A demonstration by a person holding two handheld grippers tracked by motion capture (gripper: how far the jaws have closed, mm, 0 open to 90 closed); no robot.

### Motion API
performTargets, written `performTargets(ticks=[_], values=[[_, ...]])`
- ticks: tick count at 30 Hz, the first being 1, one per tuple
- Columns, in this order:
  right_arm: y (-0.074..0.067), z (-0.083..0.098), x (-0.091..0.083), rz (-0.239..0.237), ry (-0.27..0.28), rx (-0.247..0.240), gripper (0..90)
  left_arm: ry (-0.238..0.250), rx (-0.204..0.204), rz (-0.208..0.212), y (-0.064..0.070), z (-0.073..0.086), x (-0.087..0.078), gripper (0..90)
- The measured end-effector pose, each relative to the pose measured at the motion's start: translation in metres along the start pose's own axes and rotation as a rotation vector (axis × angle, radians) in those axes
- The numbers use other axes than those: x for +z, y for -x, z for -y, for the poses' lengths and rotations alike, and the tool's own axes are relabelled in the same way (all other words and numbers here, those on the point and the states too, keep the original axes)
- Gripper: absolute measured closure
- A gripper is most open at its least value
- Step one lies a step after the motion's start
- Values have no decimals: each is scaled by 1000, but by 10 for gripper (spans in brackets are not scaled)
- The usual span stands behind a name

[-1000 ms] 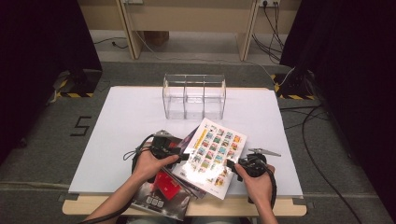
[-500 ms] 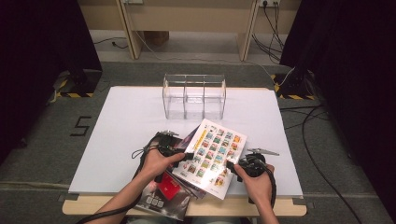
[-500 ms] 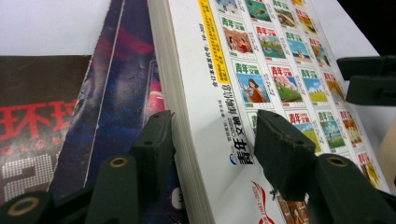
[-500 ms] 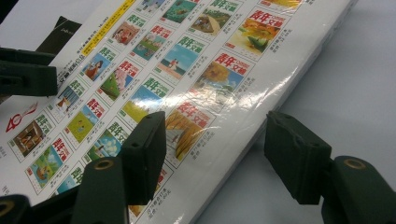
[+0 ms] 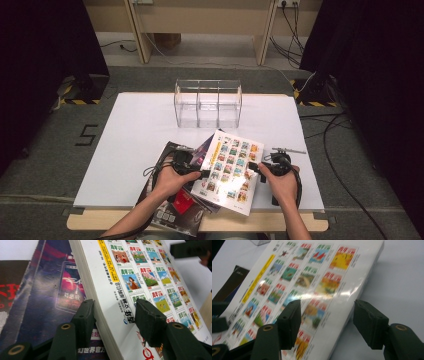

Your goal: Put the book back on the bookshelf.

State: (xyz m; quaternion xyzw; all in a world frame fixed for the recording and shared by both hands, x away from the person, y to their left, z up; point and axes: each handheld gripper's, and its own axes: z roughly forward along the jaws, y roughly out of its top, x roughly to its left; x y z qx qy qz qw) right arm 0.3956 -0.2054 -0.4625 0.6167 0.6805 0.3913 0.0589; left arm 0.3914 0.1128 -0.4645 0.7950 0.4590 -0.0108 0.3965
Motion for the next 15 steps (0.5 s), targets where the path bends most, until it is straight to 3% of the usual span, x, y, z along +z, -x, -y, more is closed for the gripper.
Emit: performTargets(ticks=[1, 4, 5, 8, 12, 15], values=[[5, -11, 5, 2, 1, 7, 399, -12, 5, 9, 3, 0, 0, 499], [10, -20, 9, 14, -3, 10, 398, -18, 12, 11, 4, 0, 1, 505], [17, -28, 14, 8, -5, 47, 396, -25, 17, 15, 3, -1, 1, 505], [24, -36, 19, 4, -14, 77, 393, -3, 31, 15, 2, -2, 2, 536], [28, -38, 25, 14, -34, 86, 390, -4, 28, 11, 2, -3, 4, 535], [32, -39, 31, -14, -37, 113, 342, -10, 16, 16, 1, -4, 4, 535]])
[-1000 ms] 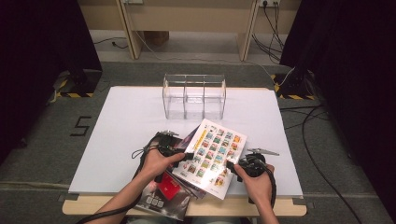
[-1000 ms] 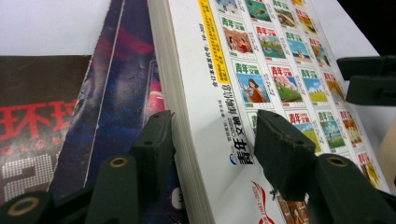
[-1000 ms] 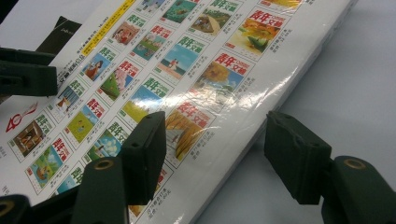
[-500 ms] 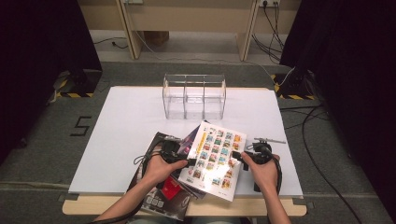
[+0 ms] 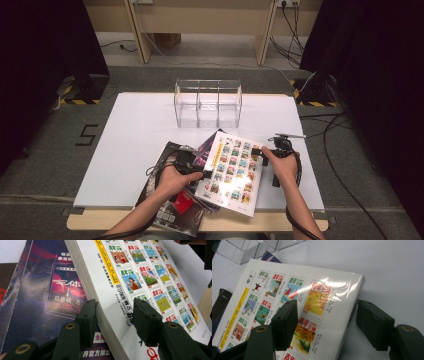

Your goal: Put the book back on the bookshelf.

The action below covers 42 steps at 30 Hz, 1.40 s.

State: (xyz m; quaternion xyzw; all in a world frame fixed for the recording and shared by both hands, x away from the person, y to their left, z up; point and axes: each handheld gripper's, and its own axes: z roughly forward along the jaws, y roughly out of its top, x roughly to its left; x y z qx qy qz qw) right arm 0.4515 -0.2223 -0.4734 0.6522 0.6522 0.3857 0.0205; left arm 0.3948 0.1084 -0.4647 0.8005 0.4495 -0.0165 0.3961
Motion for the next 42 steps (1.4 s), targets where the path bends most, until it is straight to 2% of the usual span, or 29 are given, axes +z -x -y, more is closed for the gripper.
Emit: performTargets(ticks=[4, 7, 10, 11, 15, 18, 21, 23, 28, 31, 33, 37, 40, 42], values=[[5, -2, 7, -50, -3, 48, 319, -6, -7, -5, 0, -2, 2, 530], [5, -6, 8, -56, -20, 43, 317, -18, -20, -7, -1, -4, 3, 526], [7, -5, 7, -56, -14, 56, 368, -23, -19, -20, 1, -6, 3, 526], [7, -5, 6, -52, -11, 67, 406, -23, -17, -25, 2, -6, 3, 527], [4, -6, -8, -52, 36, 58, 545, -24, -27, -25, 0, -7, 3, 535], [-4, -9, -24, -109, 90, 59, 607, -21, -36, -23, -2, -7, 3, 543], [-9, -10, -29, -153, 113, 66, 625, -13, -39, -28, -1, -6, 2, 546], [-12, -8, -25, -204, 69, 84, 621, -10, -43, -26, -2, -6, 2, 548], [-14, -6, -19, -182, 40, 69, 607, -13, -38, -29, -1, -6, 2, 547], [-15, -7, -17, -178, -2, 52, 596, -21, -34, -32, -1, -7, 2, 547], [-14, -7, -15, -182, -24, 50, 628, -19, -35, -33, -1, -7, 2, 547], [-15, -8, -18, -235, -11, 88, 684, -13, -36, -32, -1, -6, 1, 550], [-20, -7, -22, -259, 21, 100, 701, -5, -30, -44, 0, -5, 1, 550], [-24, -7, -25, -270, 40, 87, 707, 2, -31, -45, 0, -4, 0, 551]])
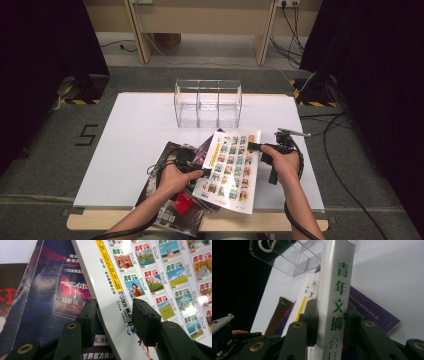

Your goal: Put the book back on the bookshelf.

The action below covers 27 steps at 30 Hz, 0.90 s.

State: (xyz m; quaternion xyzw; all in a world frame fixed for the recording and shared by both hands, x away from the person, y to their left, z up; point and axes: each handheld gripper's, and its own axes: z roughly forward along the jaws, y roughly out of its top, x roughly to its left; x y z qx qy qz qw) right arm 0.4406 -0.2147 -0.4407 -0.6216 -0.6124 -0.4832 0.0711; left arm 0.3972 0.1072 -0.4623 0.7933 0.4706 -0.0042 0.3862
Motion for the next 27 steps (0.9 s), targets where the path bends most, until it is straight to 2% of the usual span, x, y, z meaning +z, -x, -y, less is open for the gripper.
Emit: performTargets(ticks=[5, 7, 9, 12, 15, 16, 17, 19, 22, 24, 25, 27], values=[[-14, -1, -3, 1, 20, -32, 718, 0, -10, 12, -3, -1, -3, 551], [-24, -2, -7, -4, 51, -65, 726, 32, -18, 26, -5, -4, -8, 573], [-31, -3, -11, -8, 77, -85, 729, 52, -16, 21, -7, -7, -14, 573], [-44, -5, -21, 3, 123, -129, 731, 84, -7, -33, -16, -12, -23, 579], [-60, -7, -33, 24, 175, -184, 732, 75, -5, -120, -35, -16, -27, 583], [-67, -8, -39, 32, 200, -212, 732, 73, -10, -132, -39, -16, -27, 586], [-71, -9, -43, 37, 215, -232, 732, 55, -15, -142, -45, -16, -29, 584], [-82, -12, -53, 48, 254, -269, 733, 2, 3, -152, -54, -15, -29, 556], [-95, -20, -62, 56, 300, -305, 733, -4, -13, -115, -62, -13, -27, 545], [-103, -24, -67, 67, 330, -330, 733, -18, -39, -62, -66, -10, -23, 526], [-106, -26, -68, 70, 337, -337, 733, -26, -56, -50, -67, -8, -21, 513], [-113, -30, -69, 78, 354, -349, 733, -26, -49, -58, -68, -6, -19, 506]])
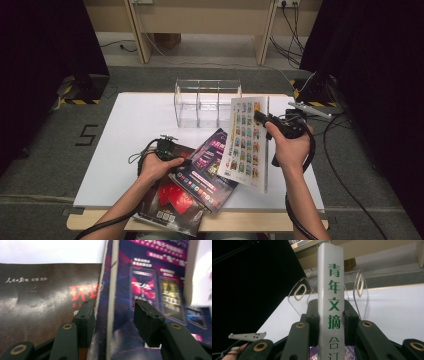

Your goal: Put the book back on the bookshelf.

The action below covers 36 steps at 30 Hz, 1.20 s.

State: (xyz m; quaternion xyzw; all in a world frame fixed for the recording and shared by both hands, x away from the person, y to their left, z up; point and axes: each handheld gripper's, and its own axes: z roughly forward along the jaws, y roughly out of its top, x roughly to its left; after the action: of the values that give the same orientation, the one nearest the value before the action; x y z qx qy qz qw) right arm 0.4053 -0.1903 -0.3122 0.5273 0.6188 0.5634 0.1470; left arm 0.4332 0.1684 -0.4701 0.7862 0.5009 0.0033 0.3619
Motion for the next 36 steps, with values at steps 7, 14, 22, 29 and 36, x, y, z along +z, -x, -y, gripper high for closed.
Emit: performTargets(ticks=[7, 14, 22, 29, 36], values=[[-8, -7, 6, 38, 26, -46, 734, -16, 9, -7, 1, 2, 3, 498], [-13, -14, 13, 56, 52, -61, 734, -13, -42, 11, -3, 3, 3, 514], [-21, -28, 21, 86, 93, -92, 734, -2, -37, -35, 6, 7, 2, 539], [-22, -32, 28, 100, 98, -90, 734, 18, -9, -63, 16, 17, -2, 580], [-23, -40, 35, 122, 121, -99, 735, 12, -3, -73, 24, 24, -5, 596]])
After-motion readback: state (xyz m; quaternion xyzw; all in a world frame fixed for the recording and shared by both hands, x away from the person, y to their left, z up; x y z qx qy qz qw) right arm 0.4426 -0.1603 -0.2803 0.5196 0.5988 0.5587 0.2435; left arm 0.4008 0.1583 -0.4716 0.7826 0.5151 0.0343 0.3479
